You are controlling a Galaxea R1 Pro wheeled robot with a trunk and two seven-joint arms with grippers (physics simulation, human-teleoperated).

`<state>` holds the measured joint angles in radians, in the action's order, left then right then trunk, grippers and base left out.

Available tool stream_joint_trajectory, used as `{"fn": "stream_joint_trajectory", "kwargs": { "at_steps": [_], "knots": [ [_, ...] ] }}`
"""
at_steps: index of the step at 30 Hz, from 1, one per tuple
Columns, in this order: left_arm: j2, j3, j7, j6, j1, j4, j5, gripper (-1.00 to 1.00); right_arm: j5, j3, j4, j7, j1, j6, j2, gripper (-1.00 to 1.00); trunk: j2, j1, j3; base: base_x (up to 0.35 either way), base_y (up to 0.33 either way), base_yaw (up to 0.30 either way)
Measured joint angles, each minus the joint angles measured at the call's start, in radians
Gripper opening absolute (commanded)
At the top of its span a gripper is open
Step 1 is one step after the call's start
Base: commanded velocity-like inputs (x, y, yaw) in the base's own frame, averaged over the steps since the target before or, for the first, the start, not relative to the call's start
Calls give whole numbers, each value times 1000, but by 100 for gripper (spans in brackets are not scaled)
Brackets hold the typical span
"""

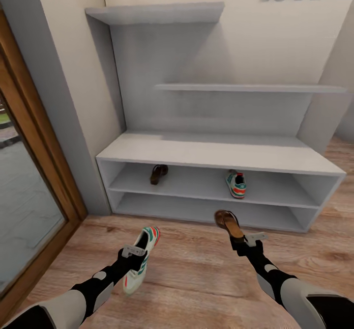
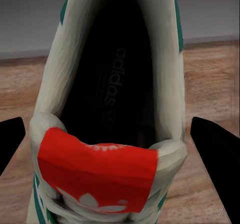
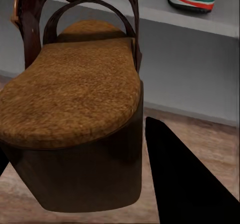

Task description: Pick up the two gym shoes and the two sandals from the corridor floor and place them onto the hallstand (shoe rack) in the corridor, making sure they are on the rack and not on the floor. Arrange them so the two gym shoes are next to each other and the two sandals are next to each other.

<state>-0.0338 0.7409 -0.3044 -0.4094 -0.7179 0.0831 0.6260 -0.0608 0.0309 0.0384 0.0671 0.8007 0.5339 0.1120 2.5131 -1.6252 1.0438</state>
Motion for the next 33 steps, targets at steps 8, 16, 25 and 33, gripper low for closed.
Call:
{"fn": "stream_joint_trajectory", "kwargs": {
  "at_steps": [8, 16, 25, 33],
  "knots": [
    [0, 0, 0, 0, 0, 0, -1, -100, 0, -1, 0, 0, 0, 0, 0, -100, 0, 0, 0, 0, 49, -207],
    [0, 0, 0, 0, 0, 0, -1, -100, 0, -1, 0, 0, 0, 0, 0, -100, 0, 0, 0, 0, 206, -37],
    [0, 0, 1, 0, 0, 0, -2, -100, 0, -1, 0, 0, 0, 0, 0, -100, 0, 0, 0, 0, 145, -5],
    [0, 0, 1, 1, 0, 1, -2, -100, 0, 0, 0, 0, 0, 0, 0, -100, 0, 0, 0, 61, 310, -1]
  ]
}}
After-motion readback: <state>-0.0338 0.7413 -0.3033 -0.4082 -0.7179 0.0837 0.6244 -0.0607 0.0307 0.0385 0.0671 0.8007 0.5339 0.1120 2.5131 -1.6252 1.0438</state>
